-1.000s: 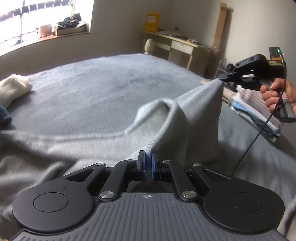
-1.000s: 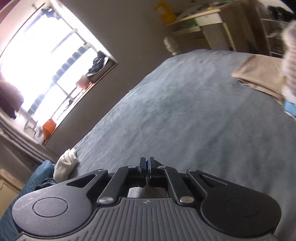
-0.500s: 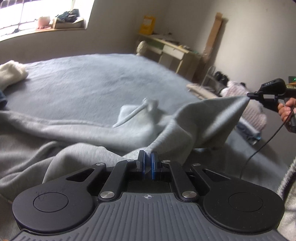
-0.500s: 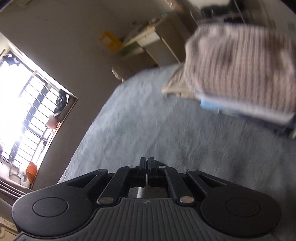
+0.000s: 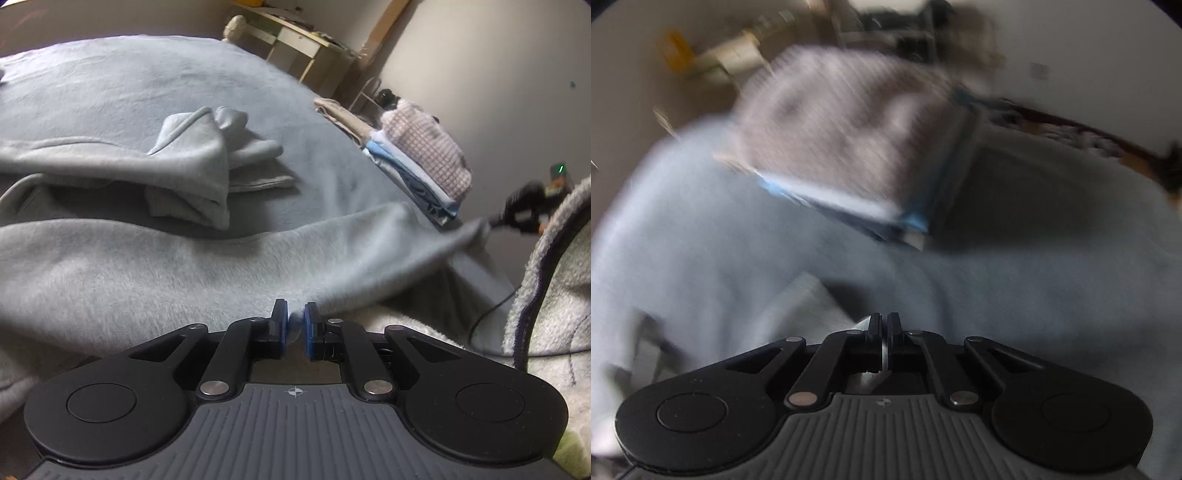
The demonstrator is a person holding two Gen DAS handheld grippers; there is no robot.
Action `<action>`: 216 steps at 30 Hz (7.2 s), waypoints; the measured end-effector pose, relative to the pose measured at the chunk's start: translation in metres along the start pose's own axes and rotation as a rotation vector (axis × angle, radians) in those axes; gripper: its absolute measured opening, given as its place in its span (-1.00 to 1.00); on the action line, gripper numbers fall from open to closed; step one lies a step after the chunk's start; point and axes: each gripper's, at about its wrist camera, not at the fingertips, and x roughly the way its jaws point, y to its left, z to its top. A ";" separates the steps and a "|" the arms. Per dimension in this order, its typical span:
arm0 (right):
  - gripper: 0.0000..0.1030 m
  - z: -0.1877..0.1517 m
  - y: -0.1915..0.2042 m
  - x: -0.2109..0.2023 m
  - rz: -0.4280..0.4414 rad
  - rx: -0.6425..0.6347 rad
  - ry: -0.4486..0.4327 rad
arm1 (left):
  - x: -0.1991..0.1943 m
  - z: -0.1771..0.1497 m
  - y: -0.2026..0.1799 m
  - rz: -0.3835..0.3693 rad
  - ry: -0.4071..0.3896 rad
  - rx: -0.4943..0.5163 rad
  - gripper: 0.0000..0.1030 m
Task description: Fold clothes
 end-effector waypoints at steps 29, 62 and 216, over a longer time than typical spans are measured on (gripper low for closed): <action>0.53 -0.010 0.404 0.227 0.674 -0.398 0.230 | 0.015 0.084 0.191 0.493 -0.140 -0.425 -0.58; -0.93 0.140 0.363 0.226 0.230 -0.283 -0.125 | 0.023 0.080 0.218 0.507 -0.183 -0.455 -0.54; -0.73 0.115 0.251 0.211 0.257 0.080 -0.033 | 0.064 0.118 0.237 0.709 -0.041 -0.260 -0.20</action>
